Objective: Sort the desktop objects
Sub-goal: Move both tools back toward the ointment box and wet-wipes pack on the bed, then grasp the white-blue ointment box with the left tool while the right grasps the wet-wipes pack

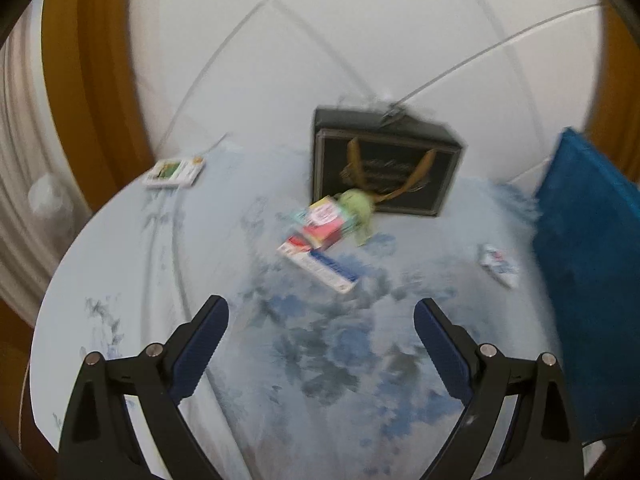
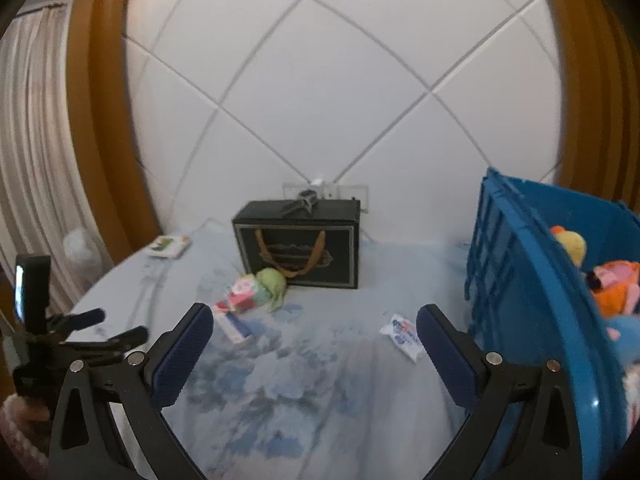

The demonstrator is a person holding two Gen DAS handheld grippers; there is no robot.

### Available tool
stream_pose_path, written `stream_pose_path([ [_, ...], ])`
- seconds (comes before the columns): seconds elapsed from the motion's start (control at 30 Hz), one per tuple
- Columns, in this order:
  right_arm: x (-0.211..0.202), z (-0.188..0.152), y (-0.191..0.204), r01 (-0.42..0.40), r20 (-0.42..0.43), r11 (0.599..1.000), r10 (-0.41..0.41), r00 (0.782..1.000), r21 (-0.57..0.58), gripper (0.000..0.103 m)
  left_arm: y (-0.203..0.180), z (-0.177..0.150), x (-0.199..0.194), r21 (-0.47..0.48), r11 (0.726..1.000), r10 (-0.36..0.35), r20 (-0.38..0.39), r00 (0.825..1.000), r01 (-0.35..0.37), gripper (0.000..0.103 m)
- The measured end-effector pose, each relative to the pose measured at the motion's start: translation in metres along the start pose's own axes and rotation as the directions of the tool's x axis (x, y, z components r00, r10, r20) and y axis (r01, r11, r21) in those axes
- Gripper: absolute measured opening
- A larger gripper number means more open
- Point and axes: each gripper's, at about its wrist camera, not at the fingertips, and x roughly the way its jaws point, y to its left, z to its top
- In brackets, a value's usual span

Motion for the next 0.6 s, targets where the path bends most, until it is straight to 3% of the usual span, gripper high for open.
stream_pose_path([
  [0.3,0.157,-0.02,-0.048,0.08,-0.169,0.996,-0.071,0.983,0.046,0.103,0.01,0.015,0.15,-0.076,0.997,0.007,-0.209,0.978,-0.024,0.095],
  [0.43,0.223,-0.046,-0.072,0.122,-0.26,0.992,-0.107,0.96,0.042,0.103,0.01,0.021,0.203,-0.124,0.991,0.013,-0.267,0.964,-0.047,0.095],
  [0.6,0.274,-0.072,-0.109,0.212,-0.332,0.976,-0.183,0.926,0.054,0.103,0.007,0.023,0.255,-0.143,0.987,0.019,-0.317,0.948,-0.068,0.095],
])
